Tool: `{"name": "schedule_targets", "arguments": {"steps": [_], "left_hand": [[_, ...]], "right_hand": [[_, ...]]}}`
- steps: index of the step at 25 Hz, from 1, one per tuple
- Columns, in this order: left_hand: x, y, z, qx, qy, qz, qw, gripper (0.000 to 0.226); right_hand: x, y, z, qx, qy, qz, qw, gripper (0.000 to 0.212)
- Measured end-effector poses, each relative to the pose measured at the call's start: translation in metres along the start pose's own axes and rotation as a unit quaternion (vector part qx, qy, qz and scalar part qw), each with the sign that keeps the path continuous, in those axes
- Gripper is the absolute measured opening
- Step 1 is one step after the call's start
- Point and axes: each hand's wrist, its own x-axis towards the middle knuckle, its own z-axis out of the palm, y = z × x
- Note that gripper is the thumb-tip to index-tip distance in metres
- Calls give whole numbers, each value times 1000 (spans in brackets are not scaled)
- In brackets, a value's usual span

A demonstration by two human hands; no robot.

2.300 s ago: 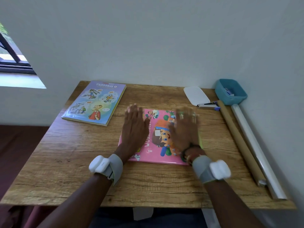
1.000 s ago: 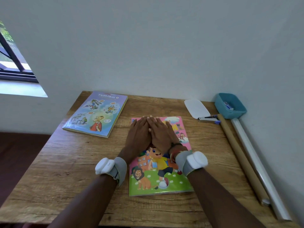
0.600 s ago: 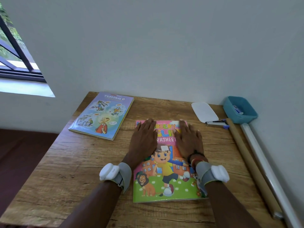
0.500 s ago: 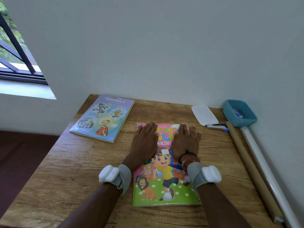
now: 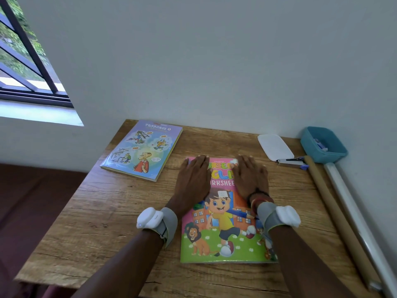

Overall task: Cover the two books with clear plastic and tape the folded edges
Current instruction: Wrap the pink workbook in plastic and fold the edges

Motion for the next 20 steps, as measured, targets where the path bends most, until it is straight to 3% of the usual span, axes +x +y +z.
{"name": "schedule_targets", "arguments": {"steps": [8, 11, 14, 17, 20], "left_hand": [[41, 5, -7, -77, 5, -47, 996, 39], [41, -3, -1, -104, 4, -56, 993, 29], [40, -8, 0, -114, 1, -72, 991, 26], [38, -6, -2, -78, 15, -67, 995, 25], [36, -4, -5, 7, 15, -39, 999, 22]], "right_hand": [[35, 2, -35, -8, -22, 19, 1000, 60], [43, 10, -43, 122, -15, 42, 991, 30], [49, 23, -43, 259, -39, 83, 962, 24], [48, 31, -36, 213, -28, 104, 971, 22], [38, 32, -31, 18, 7, 85, 996, 16]]}}
